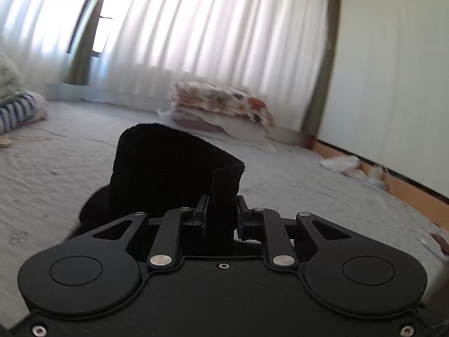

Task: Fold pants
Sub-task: 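Fold the held waistband over the pants with left gripper, then open it, then grasp the folded edge of the pants with the right gripper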

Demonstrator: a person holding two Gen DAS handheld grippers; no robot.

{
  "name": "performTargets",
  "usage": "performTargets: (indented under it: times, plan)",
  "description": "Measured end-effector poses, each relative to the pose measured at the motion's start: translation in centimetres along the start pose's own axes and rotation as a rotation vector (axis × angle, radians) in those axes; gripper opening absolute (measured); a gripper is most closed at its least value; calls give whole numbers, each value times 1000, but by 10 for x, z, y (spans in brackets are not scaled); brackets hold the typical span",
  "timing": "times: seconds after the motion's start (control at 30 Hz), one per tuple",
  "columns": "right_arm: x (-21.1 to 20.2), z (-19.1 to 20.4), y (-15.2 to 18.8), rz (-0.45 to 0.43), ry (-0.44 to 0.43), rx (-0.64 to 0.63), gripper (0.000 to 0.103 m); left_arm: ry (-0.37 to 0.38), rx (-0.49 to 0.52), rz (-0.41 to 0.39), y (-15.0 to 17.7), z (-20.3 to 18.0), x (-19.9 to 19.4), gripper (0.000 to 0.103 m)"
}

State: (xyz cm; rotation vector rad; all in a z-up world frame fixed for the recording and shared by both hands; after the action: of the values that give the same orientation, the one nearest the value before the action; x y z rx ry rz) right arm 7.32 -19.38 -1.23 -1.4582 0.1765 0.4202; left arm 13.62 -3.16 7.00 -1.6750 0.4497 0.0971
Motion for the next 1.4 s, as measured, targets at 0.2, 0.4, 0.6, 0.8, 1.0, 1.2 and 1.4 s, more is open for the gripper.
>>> performTargets:
  times: [0.2, 0.4, 0.6, 0.8, 1.0, 1.2, 1.4]
  plan:
    - [-18, -25, 22, 30, 15, 70, 102, 124, 35, 363, 96, -60, 33, 32]
    - [-23, -23, 27, 1, -51, 105, 102, 133, 28, 219, 64, -37, 2, 72]
    - [3, -11, 17, -17, -77, 177, 103, -83, -40, 95, 36, 45, -15, 64]
    - [31, -10, 10, -46, -46, 319, 103, -328, -88, 135, 52, 131, -3, 40]
    - [38, 9, 0, -62, 93, 142, 102, -374, -70, 178, 80, 147, 11, 36]
    - [57, 3, 20, 44, 108, 291, 99, -368, -58, 186, 99, 140, 17, 36]
    - [56, 15, 19, 37, 12, 398, 98, -362, -53, 174, 102, 138, 17, 36]
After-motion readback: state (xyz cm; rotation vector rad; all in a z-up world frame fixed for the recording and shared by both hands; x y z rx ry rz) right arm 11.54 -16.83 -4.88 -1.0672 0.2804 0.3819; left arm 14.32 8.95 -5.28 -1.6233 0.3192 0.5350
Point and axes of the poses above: each gripper's, at about its wrist camera, not at the fingertips, and x roughly the way its jaws point, z to its left, y to its underside, the point moved 10 cm from there along x, roughly the way its jaws point, and after that the axes turned 9 degrees about -y, right-handed, at the moved point
